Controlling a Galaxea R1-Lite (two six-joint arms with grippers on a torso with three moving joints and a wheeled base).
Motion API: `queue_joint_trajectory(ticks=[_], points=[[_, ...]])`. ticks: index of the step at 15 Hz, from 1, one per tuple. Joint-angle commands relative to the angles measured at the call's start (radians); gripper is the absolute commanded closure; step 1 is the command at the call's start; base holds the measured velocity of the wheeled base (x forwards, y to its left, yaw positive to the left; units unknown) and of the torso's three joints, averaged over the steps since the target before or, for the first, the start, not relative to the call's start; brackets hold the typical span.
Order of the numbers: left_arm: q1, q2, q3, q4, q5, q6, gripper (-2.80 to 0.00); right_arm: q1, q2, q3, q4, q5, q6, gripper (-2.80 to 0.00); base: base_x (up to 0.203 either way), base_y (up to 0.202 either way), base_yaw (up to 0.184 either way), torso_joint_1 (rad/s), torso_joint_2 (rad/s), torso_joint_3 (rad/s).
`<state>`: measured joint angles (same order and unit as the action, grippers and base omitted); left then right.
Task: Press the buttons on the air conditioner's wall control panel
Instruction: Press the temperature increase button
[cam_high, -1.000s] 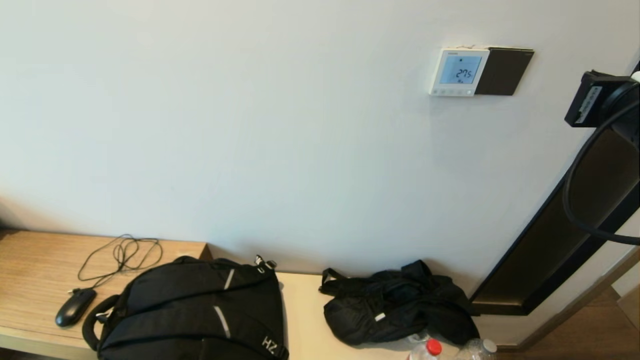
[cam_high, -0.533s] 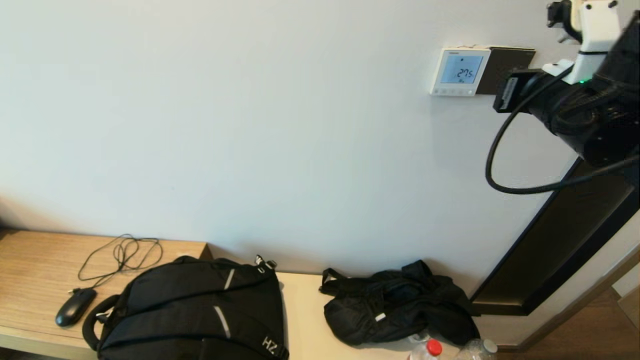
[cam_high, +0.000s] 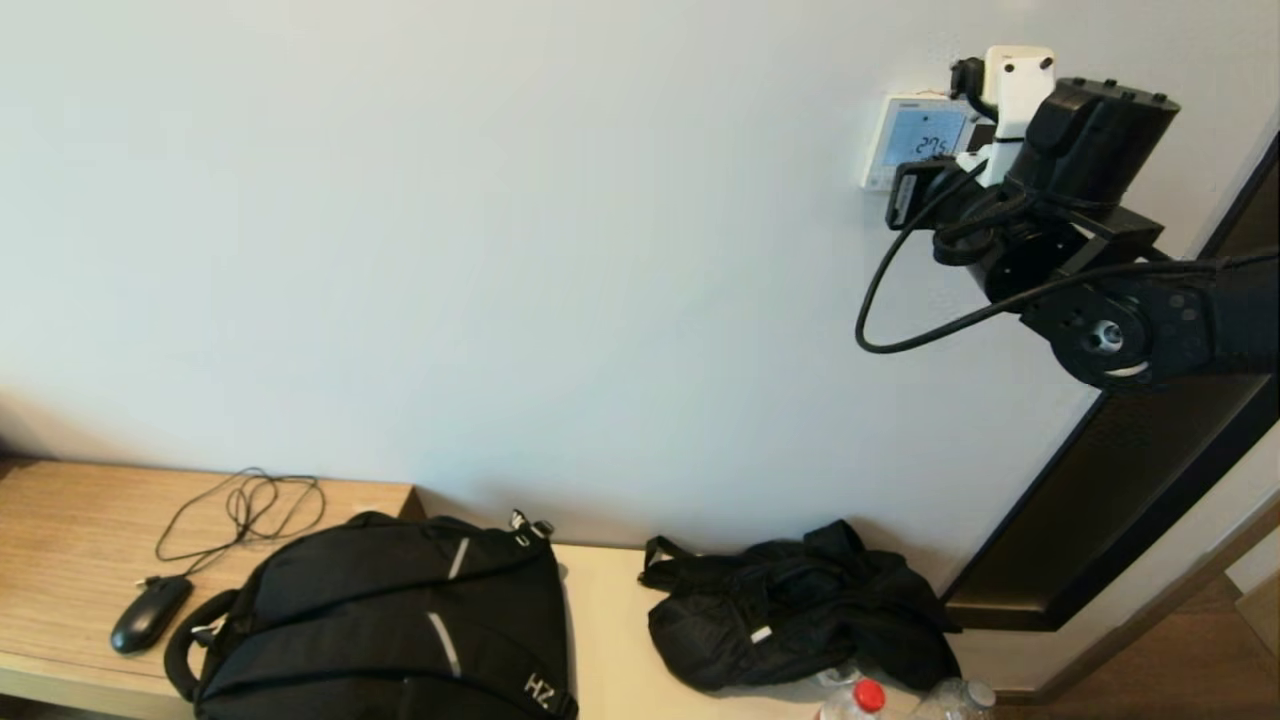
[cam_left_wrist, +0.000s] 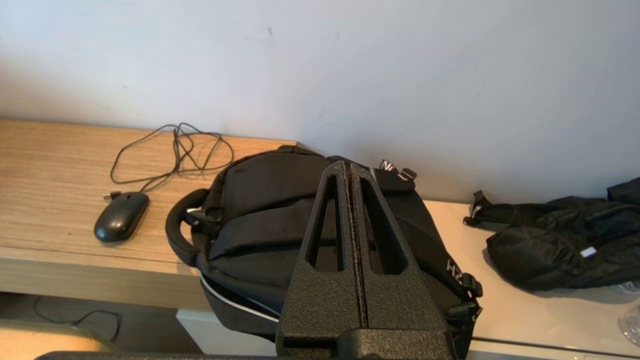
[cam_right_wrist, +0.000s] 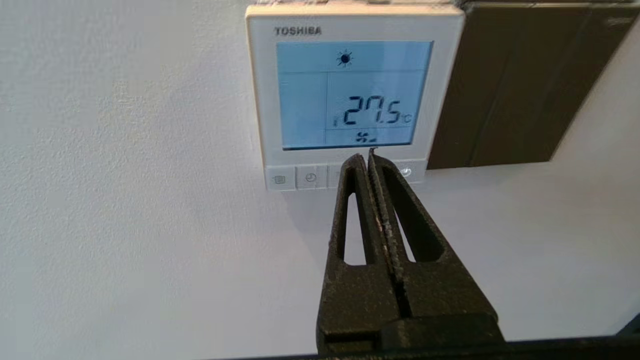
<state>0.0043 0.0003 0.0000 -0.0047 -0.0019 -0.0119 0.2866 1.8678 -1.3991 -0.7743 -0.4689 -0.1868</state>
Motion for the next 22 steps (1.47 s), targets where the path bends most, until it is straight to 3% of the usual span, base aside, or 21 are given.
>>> queue_joint_trajectory(ticks=[1, 22], points=[[0.0, 0.0, 0.0, -0.001, 0.0, 0.0, 0.0, 0.0, 0.075, -0.045, -0.005, -0.003, -0.002, 0.0, 0.0, 0.0, 0.0, 0.0, 0.0, 0.0], [0.0, 0.0, 0.0, 0.0, 0.0, 0.0, 0.0, 0.0, 0.126, -0.107, -0.011, -0.005, -0.005, 0.0, 0.0, 0.0, 0.0, 0.0, 0.0, 0.0]])
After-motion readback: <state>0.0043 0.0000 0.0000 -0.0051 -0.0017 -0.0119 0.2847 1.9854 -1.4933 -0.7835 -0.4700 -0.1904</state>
